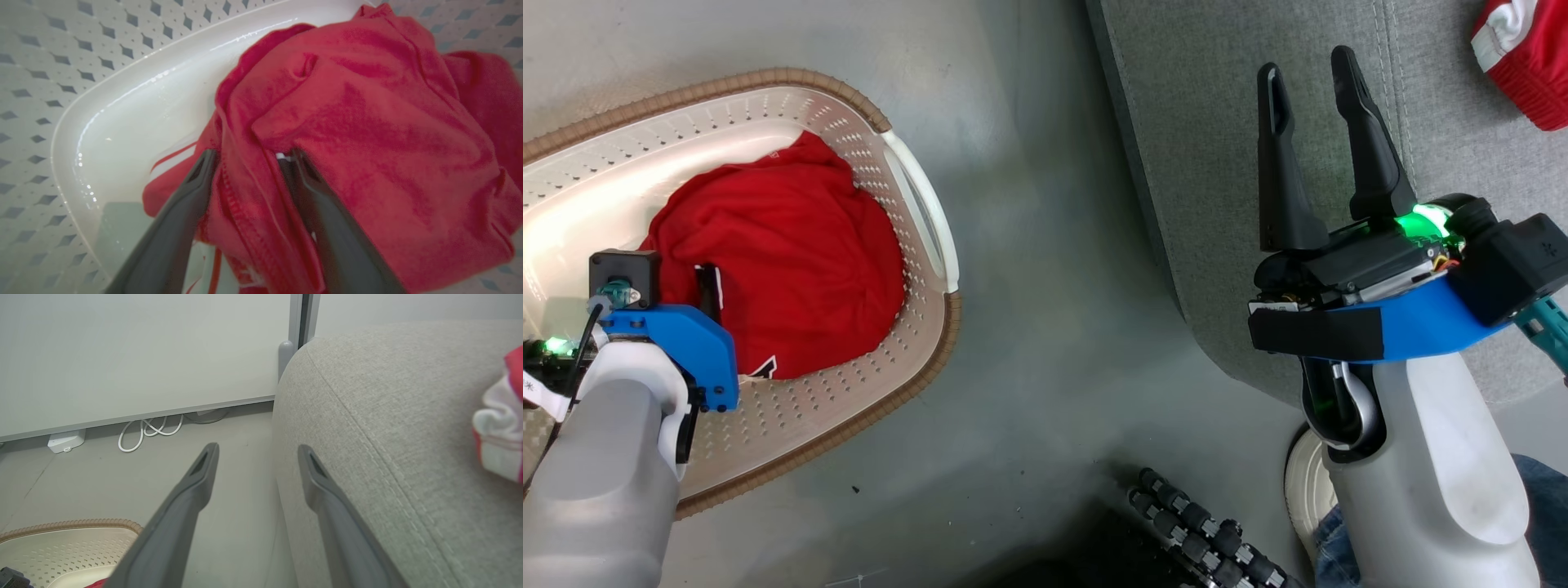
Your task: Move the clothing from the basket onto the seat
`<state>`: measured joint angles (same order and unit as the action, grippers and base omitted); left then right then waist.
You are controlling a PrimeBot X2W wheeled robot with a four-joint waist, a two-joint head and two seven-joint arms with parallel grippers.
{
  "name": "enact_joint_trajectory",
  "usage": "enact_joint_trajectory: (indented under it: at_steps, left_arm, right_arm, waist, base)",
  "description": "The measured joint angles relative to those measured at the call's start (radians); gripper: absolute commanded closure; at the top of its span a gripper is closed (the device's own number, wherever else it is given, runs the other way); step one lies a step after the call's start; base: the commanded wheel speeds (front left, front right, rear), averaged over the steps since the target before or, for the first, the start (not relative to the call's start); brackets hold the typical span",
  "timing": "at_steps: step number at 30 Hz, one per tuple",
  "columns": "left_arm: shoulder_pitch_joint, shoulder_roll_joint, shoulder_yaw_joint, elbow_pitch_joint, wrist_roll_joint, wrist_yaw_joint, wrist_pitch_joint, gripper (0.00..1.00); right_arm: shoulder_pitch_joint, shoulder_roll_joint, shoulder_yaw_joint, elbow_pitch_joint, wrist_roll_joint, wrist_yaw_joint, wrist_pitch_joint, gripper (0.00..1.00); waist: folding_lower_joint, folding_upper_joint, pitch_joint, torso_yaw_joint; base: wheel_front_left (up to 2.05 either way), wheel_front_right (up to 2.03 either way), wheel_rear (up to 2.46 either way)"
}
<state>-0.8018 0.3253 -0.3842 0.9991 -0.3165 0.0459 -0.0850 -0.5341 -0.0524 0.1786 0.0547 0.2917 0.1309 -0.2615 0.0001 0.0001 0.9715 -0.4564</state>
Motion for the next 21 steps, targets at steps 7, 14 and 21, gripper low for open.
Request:
enact_joint_trajectory:
  at_steps: [7, 14, 21]
  left_arm:
    - [-0.017, -0.024, -0.003, 0.027, -0.017, 0.022, 0.065, 1.00]
    - [-0.015, -0.026, -0.009, 0.020, -0.026, 0.016, 0.064, 1.00]
    - [0.018, -0.030, -0.006, -0.011, -0.048, 0.023, 0.060, 1.00]
  right_arm:
    - [0.006, 0.000, 0.002, -0.004, 0.022, 0.000, 0.000, 0.00]
    - [0.008, 0.000, 0.000, -0.003, 0.023, 0.000, 0.000, 0.00]
    - [0.002, 0.000, 0.009, 0.017, 0.012, 0.000, 0.000, 0.00]
  waist:
    - [-0.0001, 0.0000, -0.004, -0.006]
    - [-0.0002, 0.0000, -0.015, -0.009]
    - [-0.0002, 0.0000, -0.043, -0.014]
  base:
    - [0.00, 0.00, 0.00]
    - [0.00, 0.00, 0.00]
    - [0.00, 0.00, 0.00]
